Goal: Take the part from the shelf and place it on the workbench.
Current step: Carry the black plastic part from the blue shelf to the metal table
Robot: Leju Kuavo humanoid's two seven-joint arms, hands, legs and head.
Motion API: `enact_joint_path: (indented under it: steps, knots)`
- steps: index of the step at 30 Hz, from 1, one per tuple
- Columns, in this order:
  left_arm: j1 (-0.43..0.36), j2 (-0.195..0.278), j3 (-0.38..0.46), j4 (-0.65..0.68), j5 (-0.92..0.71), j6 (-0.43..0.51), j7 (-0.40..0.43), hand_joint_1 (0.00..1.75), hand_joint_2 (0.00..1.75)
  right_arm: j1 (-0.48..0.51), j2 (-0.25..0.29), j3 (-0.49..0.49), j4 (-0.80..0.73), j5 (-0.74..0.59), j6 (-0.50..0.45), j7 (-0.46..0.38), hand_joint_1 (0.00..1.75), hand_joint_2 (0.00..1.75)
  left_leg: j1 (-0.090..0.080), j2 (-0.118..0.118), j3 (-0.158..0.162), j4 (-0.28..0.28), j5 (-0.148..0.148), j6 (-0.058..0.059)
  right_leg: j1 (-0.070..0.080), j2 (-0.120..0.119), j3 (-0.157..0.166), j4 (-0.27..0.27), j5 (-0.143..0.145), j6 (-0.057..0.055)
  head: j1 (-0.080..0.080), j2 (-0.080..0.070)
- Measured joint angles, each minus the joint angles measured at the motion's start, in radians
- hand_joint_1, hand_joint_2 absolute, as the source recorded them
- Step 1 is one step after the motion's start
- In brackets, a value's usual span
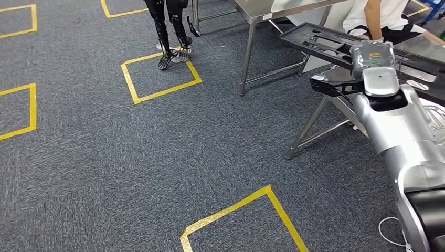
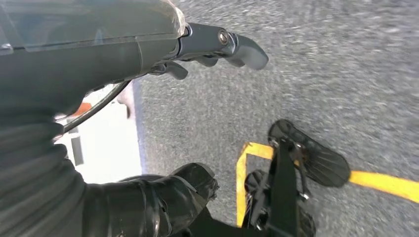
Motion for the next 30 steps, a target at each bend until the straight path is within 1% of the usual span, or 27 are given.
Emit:
enact_joint_path:
  steps: [2, 3, 4, 5, 6, 8, 9, 10, 11, 12, 13, 14, 15, 16, 17, 18, 19, 20, 21, 22, 23, 25, 26, 27, 28, 29, 30]
  knots:
    - [-0.002, 0.002, 0.000, 0.000, -0.004, -0.001, -0.002, 0.00, 1.75, -0.004, 0.010, 0.000, 0.008, 0.000, -0.009, 0.002, 1.75, 1.75, -0.005, 0.013, 0.008, 0.000, -0.007, -0.009, 0.013, -0.046, 0.063, -0.116, 0.036, -0.007, 0.000, 0.000]
    - [-0.002, 0.003, 0.000, 0.000, -0.007, -0.002, -0.005, 0.00, 1.75, -0.006, 0.012, 0.000, 0.011, 0.000, -0.013, 0.001, 1.75, 1.75, -0.007, 0.020, 0.012, 0.000, -0.010, -0.014, 0.019, -0.060, 0.076, -0.140, 0.037, -0.012, -0.001, 0.000]
    - [-0.001, 0.004, 0.000, 0.000, -0.012, -0.004, -0.008, 0.00, 1.75, -0.004, 0.011, 0.000, 0.012, 0.000, -0.016, -0.001, 1.75, 1.75, -0.009, 0.029, 0.015, 0.000, -0.013, -0.019, 0.026, -0.058, 0.077, -0.143, 0.033, -0.017, -0.001, 0.000]
    - [-0.001, 0.004, -0.002, 0.000, -0.018, -0.005, -0.013, 0.00, 1.75, 0.000, 0.005, 0.000, 0.011, 0.000, -0.018, -0.004, 1.75, 1.75, -0.008, 0.038, 0.019, -0.001, -0.016, -0.024, 0.026, -0.045, 0.078, -0.144, 0.033, -0.023, -0.002, 0.000]
    - [-0.001, 0.004, -0.004, 0.000, -0.024, -0.007, -0.016, 0.00, 1.75, 0.007, -0.003, 0.000, 0.005, 0.000, -0.019, -0.008, 1.75, 1.75, -0.006, 0.032, 0.021, 0.004, -0.023, -0.029, 0.025, -0.035, 0.082, -0.148, 0.033, -0.028, -0.001, 0.000]
    - [0.002, 0.005, -0.011, 0.000, -0.037, -0.010, -0.023, 0.00, 1.75, 0.022, -0.023, -0.003, -0.013, 0.000, -0.019, -0.018, 1.75, 1.75, -0.001, -0.009, 0.002, 0.056, -0.057, -0.035, 0.019, -0.015, 0.092, -0.156, 0.033, -0.041, -0.002, 0.000]
    - [0.005, 0.006, -0.014, 0.000, -0.042, -0.011, -0.025, 0.00, 1.75, 0.031, -0.031, -0.006, -0.024, 0.000, -0.017, -0.024, 1.75, 1.75, 0.001, -0.037, -0.020, 0.105, -0.083, -0.036, 0.017, -0.006, 0.095, -0.158, 0.033, -0.047, -0.002, 0.000]
    - [0.008, 0.006, -0.016, 0.000, -0.046, -0.012, -0.026, 0.00, 1.75, 0.043, -0.040, -0.009, -0.035, 0.000, -0.014, -0.031, 1.75, 1.75, 0.002, -0.053, -0.053, 0.173, -0.112, -0.036, 0.017, 0.006, 0.097, -0.158, 0.032, -0.051, -0.002, 0.000]
    - [0.012, 0.006, -0.018, 0.000, -0.050, -0.013, -0.026, 0.00, 1.75, 0.059, -0.048, -0.012, -0.048, 0.000, -0.011, -0.038, 1.75, 1.75, 0.002, -0.059, -0.087, 0.238, -0.133, -0.037, 0.018, 0.022, 0.098, -0.157, 0.031, -0.055, -0.002, 0.000]
    - [0.015, 0.005, -0.019, 0.000, -0.053, -0.013, -0.026, 0.00, 1.75, 0.076, -0.056, -0.014, -0.061, 0.000, -0.008, -0.045, 1.75, 1.75, 0.002, -0.061, -0.112, 0.279, -0.138, -0.037, 0.019, 0.040, 0.099, -0.155, 0.030, -0.056, -0.002, 0.000]
    - [0.017, 0.006, -0.021, 0.000, -0.055, -0.014, -0.026, 0.00, 1.75, 0.095, -0.065, -0.018, -0.076, 0.000, -0.004, -0.052, 1.75, 1.75, 0.002, -0.063, -0.124, 0.289, -0.124, -0.037, 0.019, 0.060, 0.100, -0.152, 0.028, -0.056, -0.002, 0.000]
    - [0.019, 0.006, -0.022, 0.000, -0.057, -0.014, -0.027, 0.00, 1.75, 0.109, -0.073, -0.021, -0.089, 0.000, 0.000, -0.057, 1.75, 1.75, 0.002, -0.067, -0.117, 0.256, -0.092, -0.035, 0.019, 0.078, 0.100, -0.149, 0.026, -0.054, -0.002, 0.000]
    - [0.019, 0.007, -0.024, 0.000, -0.058, -0.014, -0.027, 0.00, 1.75, 0.120, -0.081, -0.024, -0.100, 0.000, 0.004, -0.062, 1.75, 1.75, 0.003, -0.079, -0.096, 0.195, -0.049, -0.033, 0.017, 0.094, 0.100, -0.144, 0.023, -0.051, -0.002, 0.000]
    - [0.019, 0.008, -0.024, 0.000, -0.059, -0.015, -0.028, 0.00, 1.75, 0.127, -0.089, -0.028, -0.110, 0.000, 0.007, -0.065, 1.75, 1.75, 0.005, -0.105, -0.072, 0.133, -0.018, -0.031, 0.016, 0.109, 0.097, -0.138, 0.020, -0.046, -0.002, 0.000]
    - [0.020, 0.009, -0.025, 0.000, -0.060, -0.016, -0.028, 0.00, 1.75, 0.130, -0.096, -0.031, -0.117, 0.000, 0.011, -0.067, 1.75, 1.75, 0.007, -0.129, -0.053, 0.084, 0.001, -0.029, 0.015, 0.122, 0.092, -0.130, 0.017, -0.041, -0.001, 0.000]
    - [0.020, 0.009, -0.025, 0.000, -0.062, -0.017, -0.029, 0.00, 1.75, 0.132, -0.102, -0.032, -0.122, 0.000, 0.014, -0.069, 1.75, 1.75, 0.008, -0.146, -0.042, 0.055, 0.008, -0.028, 0.013, 0.134, 0.086, -0.125, 0.016, -0.035, -0.001, 0.000]
    - [0.019, 0.009, -0.025, 0.000, -0.063, -0.019, -0.030, 0.00, 1.75, 0.133, -0.108, -0.033, -0.125, 0.000, 0.016, -0.071, 1.75, 1.75, 0.007, -0.153, -0.037, 0.045, 0.005, -0.024, 0.010, 0.148, 0.081, -0.124, 0.017, -0.027, -0.001, 0.000]
    - [0.018, 0.009, -0.027, 0.000, -0.065, -0.020, -0.030, 0.00, 1.75, 0.135, -0.114, -0.033, -0.128, 0.000, 0.018, -0.074, 1.75, 1.75, 0.006, -0.142, -0.034, 0.039, 0.005, -0.019, 0.007, 0.162, 0.078, -0.126, 0.021, -0.020, -0.001, 0.000]
    - [0.016, 0.009, -0.028, 0.000, -0.066, -0.021, -0.031, 0.00, 1.75, 0.137, -0.118, -0.033, -0.130, 0.000, 0.019, -0.077, 1.75, 1.75, 0.005, -0.128, -0.030, 0.033, 0.008, -0.013, 0.004, 0.163, 0.076, -0.129, 0.023, -0.014, -0.002, 0.000]
    - [0.014, 0.009, -0.030, 0.000, -0.066, -0.022, -0.031, 0.00, 1.75, 0.138, -0.123, -0.033, -0.132, 0.000, 0.020, -0.079, 1.75, 1.75, 0.005, -0.115, -0.026, 0.025, 0.012, -0.004, 0.005, 0.143, 0.071, -0.120, 0.016, -0.008, -0.001, 0.000]
    - [0.014, 0.009, -0.031, 0.000, -0.066, -0.022, -0.031, 0.00, 1.75, 0.138, -0.127, -0.033, -0.134, 0.000, 0.020, -0.079, 1.75, 1.75, 0.006, -0.102, -0.022, 0.017, 0.016, 0.002, 0.007, 0.112, 0.059, -0.095, 0.001, -0.004, 0.000, 0.000]
    - [0.014, 0.009, -0.032, 0.000, -0.066, -0.023, -0.031, 0.00, 1.75, 0.136, -0.131, -0.033, -0.135, 0.000, 0.021, -0.079, 1.75, 1.75, 0.004, -0.079, -0.018, 0.010, 0.018, 0.009, 0.009, 0.047, 0.008, 0.012, -0.054, 0.003, 0.001, 0.000]
    - [0.015, 0.009, -0.032, 0.000, -0.066, -0.023, -0.031, 0.00, 1.75, 0.137, -0.131, -0.033, -0.135, 0.000, 0.022, -0.079, 1.75, 1.75, 0.003, -0.068, -0.018, 0.009, 0.017, 0.010, 0.008, 0.038, -0.022, 0.072, -0.078, 0.006, 0.001, 0.000]
    - [0.015, 0.009, -0.033, 0.000, -0.066, -0.023, -0.031, 0.00, 1.75, 0.139, -0.131, -0.033, -0.135, 0.000, 0.023, -0.079, 1.75, 1.75, 0.003, -0.056, -0.018, 0.010, 0.016, 0.011, 0.006, 0.034, -0.044, 0.114, -0.087, 0.009, 0.001, 0.000]
    - [0.015, 0.009, -0.033, 0.000, -0.066, -0.023, -0.031, 0.00, 1.75, 0.142, -0.131, -0.033, -0.135, 0.000, 0.023, -0.079, 1.75, 1.75, 0.003, -0.045, -0.017, 0.010, 0.014, 0.011, 0.005, 0.031, -0.051, 0.124, -0.080, 0.010, 0.001, 0.000]
    - [0.015, 0.008, -0.033, 0.000, -0.066, -0.024, -0.031, 0.00, 1.75, 0.143, -0.131, -0.033, -0.136, 0.000, 0.024, -0.079, 1.75, 1.75, 0.002, -0.033, -0.015, 0.010, 0.011, 0.010, 0.005, 0.027, -0.036, 0.094, -0.055, 0.009, 0.001, 0.000]
    - [0.015, 0.008, -0.034, 0.000, -0.066, -0.024, -0.031, 0.00, 1.75, 0.142, -0.131, -0.033, -0.137, 0.000, 0.024, -0.079, 1.75, 1.75, 0.002, -0.021, -0.012, 0.010, 0.008, 0.009, 0.006, 0.016, -0.003, 0.029, -0.018, 0.007, 0.001, 0.000]
